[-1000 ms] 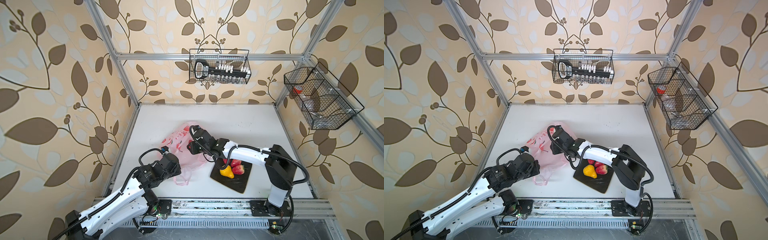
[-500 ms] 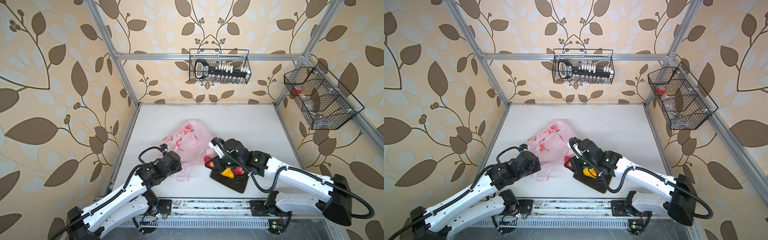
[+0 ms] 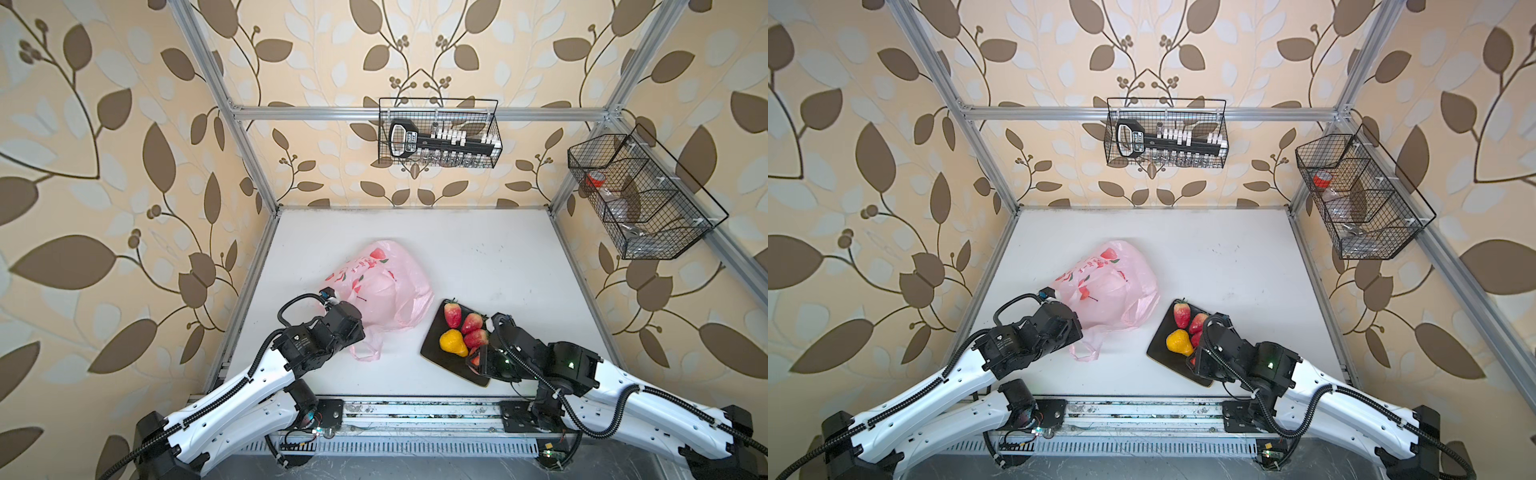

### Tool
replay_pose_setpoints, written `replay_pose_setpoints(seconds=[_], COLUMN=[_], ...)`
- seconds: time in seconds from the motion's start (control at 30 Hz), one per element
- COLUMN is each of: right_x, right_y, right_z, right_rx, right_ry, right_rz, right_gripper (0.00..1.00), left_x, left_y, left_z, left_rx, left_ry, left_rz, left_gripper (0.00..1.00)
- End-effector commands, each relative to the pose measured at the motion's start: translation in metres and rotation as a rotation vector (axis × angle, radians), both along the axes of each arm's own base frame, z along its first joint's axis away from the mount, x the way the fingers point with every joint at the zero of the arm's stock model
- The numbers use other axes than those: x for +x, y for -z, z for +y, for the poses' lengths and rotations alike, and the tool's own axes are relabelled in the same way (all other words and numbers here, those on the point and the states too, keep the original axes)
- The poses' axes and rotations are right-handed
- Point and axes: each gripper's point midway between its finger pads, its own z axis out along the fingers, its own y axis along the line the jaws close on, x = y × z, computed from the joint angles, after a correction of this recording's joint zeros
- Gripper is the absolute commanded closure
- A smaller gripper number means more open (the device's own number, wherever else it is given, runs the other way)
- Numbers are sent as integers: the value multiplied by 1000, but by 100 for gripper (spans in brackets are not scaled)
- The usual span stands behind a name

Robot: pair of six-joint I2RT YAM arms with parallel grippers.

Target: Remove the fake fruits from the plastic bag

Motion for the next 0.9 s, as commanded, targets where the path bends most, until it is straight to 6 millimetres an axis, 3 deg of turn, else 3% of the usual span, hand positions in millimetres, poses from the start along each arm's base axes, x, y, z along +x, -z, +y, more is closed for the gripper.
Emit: replay_pose_setpoints(seconds=[0.0, 0.43, 0.57, 0.67, 0.87], right_x=[-5, 26, 29, 30, 33], right_y=[25, 58, 61, 55, 21], right_z=[-31, -23, -23, -24, -27], right_rx=[-75, -140, -168, -171, -167], right_ry=[197, 268, 257, 258, 258], right_rz=[69, 8, 6, -4, -42], right_gripper=[72, 61, 44, 34, 21], left_x=[7, 4, 3, 2, 4], left_y=[-8, -8, -7, -8, -9], left_z=[3, 6, 6, 8, 8], left_rx=[-8, 0, 1, 4, 0], left_ry=[-41, -43, -41, -46, -61], left_rz=[-32, -24, -18, -19, -23], left_gripper=[100, 100, 100, 100, 100])
